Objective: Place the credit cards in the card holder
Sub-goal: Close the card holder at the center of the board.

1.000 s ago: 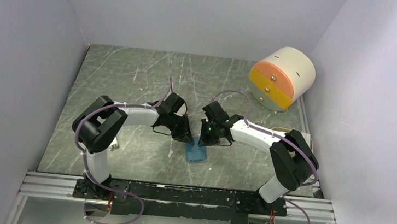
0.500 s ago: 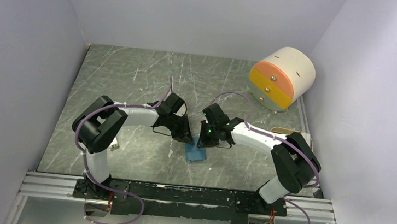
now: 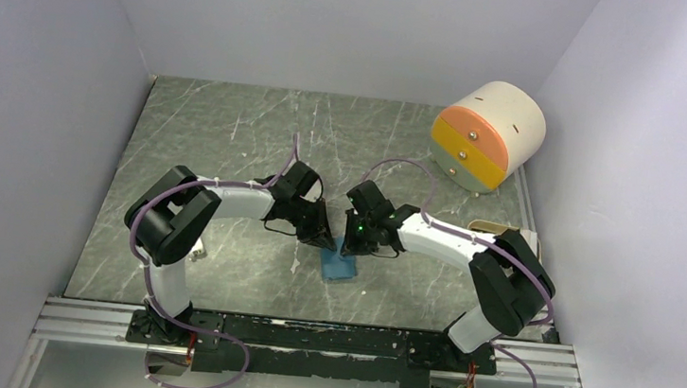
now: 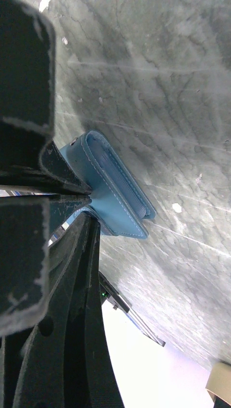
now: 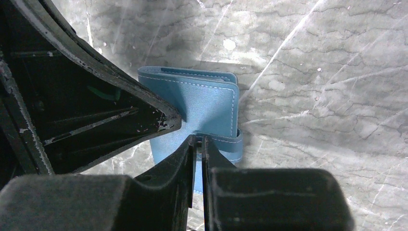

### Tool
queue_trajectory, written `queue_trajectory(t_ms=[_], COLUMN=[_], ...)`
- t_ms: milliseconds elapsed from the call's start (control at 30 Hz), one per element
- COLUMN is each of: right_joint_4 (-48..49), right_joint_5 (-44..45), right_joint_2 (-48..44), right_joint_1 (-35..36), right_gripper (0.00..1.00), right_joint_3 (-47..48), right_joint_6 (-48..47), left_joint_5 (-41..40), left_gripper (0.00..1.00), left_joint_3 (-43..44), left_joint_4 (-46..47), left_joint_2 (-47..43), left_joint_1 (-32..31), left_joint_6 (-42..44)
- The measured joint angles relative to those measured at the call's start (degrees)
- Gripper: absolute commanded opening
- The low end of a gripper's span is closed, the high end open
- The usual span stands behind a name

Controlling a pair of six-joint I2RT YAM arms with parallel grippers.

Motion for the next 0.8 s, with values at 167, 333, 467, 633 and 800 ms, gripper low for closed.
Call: queue_trajectory(t_ms=[167,333,467,633,800], right_joint_4=[-0.4,-0.7,-0.9,-0.2,0.7], right_joint_5=[2.9,6.4,9.3,13.1,17.2], right_joint_2=[0.0,-0.2,-0.4,-1.5,-2.1], right_joint_1=[1.8,3.9,5.5,8.0,10.5], right_gripper=[0.11,0.11,0.11,0.10,0.10], right_joint_3=[0.3,0.5,0.5,-0.8,-1.7], right_joint_6=[-0.1,0.2,0.9,2.1,3.2], left_joint_5=[0.1,0.2,0.3,0.5,0.5], left_gripper=[0.09,0.09,0.09,0.09,0.09], left_joint_3=[-0.2,-0.3,-0.3,-0.3,-0.3], left_joint_4=[0.3,0.3,0.4,0.3,0.2], left_joint_2=[0.0,0.0,0.0,0.0,0.0], left_joint_1=[0.0,0.0,0.0,-0.1,-0.1], left_joint_6=[0.0,0.0,-0.1,-0.2,-0.1])
